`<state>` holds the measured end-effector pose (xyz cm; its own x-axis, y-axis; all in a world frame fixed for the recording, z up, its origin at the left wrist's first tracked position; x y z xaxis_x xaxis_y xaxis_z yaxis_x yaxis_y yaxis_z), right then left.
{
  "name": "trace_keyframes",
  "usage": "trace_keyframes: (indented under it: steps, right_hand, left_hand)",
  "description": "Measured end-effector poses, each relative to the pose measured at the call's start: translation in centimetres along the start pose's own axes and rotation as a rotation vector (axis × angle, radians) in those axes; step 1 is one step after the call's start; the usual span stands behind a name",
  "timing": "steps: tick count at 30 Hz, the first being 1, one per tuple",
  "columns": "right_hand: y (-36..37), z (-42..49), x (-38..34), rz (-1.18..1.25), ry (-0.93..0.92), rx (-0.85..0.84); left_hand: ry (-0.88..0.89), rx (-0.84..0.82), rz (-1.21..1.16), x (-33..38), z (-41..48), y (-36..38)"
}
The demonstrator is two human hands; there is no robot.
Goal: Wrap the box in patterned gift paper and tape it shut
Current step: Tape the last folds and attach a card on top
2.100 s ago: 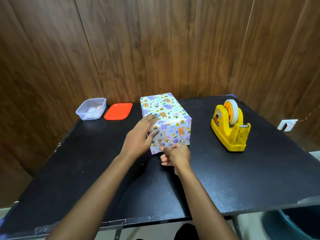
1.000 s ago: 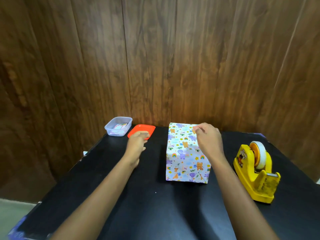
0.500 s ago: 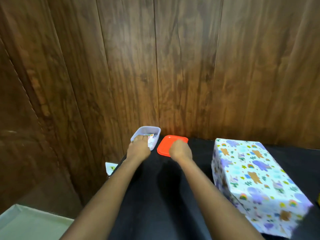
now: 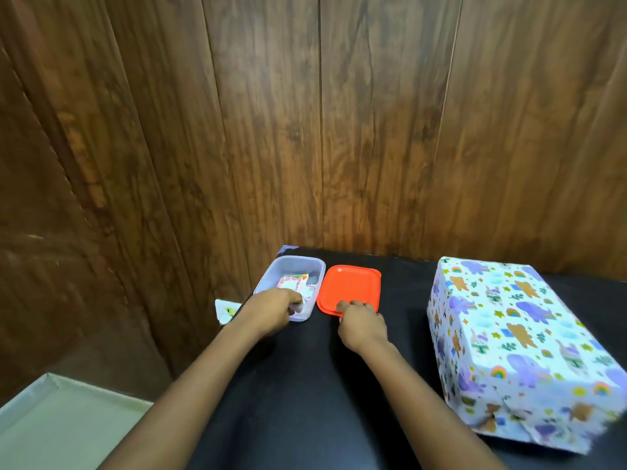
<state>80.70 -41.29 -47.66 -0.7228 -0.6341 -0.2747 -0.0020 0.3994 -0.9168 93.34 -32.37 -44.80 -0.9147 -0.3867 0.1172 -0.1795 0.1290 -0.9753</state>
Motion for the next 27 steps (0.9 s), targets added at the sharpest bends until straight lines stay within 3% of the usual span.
trace_keyframes:
  steps: [8,11,14,16,19,25,27]
  right_hand:
    - [3.2,-10.9,-0.1,-0.044,-0.097,-0.025]
    - [3.0,-13.1,0.2,0.044,-0.117,-0.047]
    - [-0.6,-13.8,-1.5,0.126,-0.18,0.173]
    - [-2.5,-12.6,-4.1,0.151,-0.289,0.254]
    - [-2.4,-8.9,-7.5,0.095,-0.313,0.114]
    - [0.1,-5.0,-9.7,-0.414,-0.18,-0.065]
    - [0.6,-4.8,-9.8,-0.47,-0.153,-0.102]
  left_hand:
    - [-0.023,-0.139,-0.026,1.6,-11.0,2.6]
    - [0.022,-0.291,-0.159,2.1,-13.3,2.8]
    - [0.057,-0.263,-0.336,2.3,-13.3,1.1]
    - [0.01,-0.206,-0.273,1.7,-12.0,0.4]
    - [-0.077,-0.243,-0.152,0.9,-10.3,1.8]
    - [-0.107,-0.218,-0.075,0.7,-9.5,2.6]
    - [-0.093,-0.227,-0.083,0.8,-9.5,2.8]
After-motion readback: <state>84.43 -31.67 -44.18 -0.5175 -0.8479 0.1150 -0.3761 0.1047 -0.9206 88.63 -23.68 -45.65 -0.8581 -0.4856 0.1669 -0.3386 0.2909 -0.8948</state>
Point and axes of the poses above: each hand's wrist, its own z-axis towards the middle knuckle, its own y-axis out of the palm, x = y × z, the point moved 7 cm from there along z, towards the middle knuckle, and after that the axes turned 14 degrees about -x, right-handed, at the moved point
